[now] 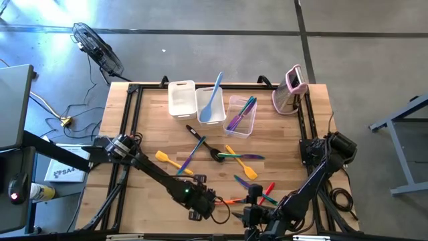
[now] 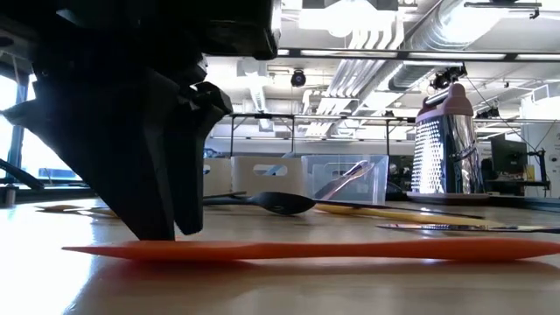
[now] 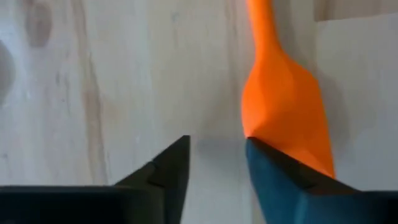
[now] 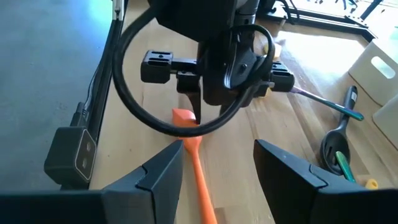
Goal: Pick & Place Kitchen Items
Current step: Put the orange spatula into the left white bin
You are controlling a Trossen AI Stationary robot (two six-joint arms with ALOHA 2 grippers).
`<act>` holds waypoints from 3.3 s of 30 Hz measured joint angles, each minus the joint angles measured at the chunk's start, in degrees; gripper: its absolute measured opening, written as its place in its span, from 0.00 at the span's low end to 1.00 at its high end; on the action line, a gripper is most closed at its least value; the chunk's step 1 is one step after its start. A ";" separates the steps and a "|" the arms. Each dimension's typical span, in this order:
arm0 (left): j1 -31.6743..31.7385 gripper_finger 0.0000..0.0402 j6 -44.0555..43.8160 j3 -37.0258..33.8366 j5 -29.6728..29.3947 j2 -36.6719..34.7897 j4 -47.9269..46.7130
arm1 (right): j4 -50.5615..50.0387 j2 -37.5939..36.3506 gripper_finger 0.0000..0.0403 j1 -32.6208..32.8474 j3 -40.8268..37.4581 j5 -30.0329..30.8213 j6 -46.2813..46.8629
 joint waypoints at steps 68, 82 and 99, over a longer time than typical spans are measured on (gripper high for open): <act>1.84 0.04 4.75 7.67 12.53 9.42 1.37 | -2.64 0.04 0.47 -0.44 -0.04 -1.70 1.52; -0.04 0.04 2.71 13.86 10.63 9.81 -8.61 | -2.42 0.04 0.47 -0.44 -0.07 -1.40 1.53; -3.94 0.04 -9.06 34.01 -9.07 9.78 -50.74 | -1.35 0.04 0.47 0.44 -0.07 2.84 1.34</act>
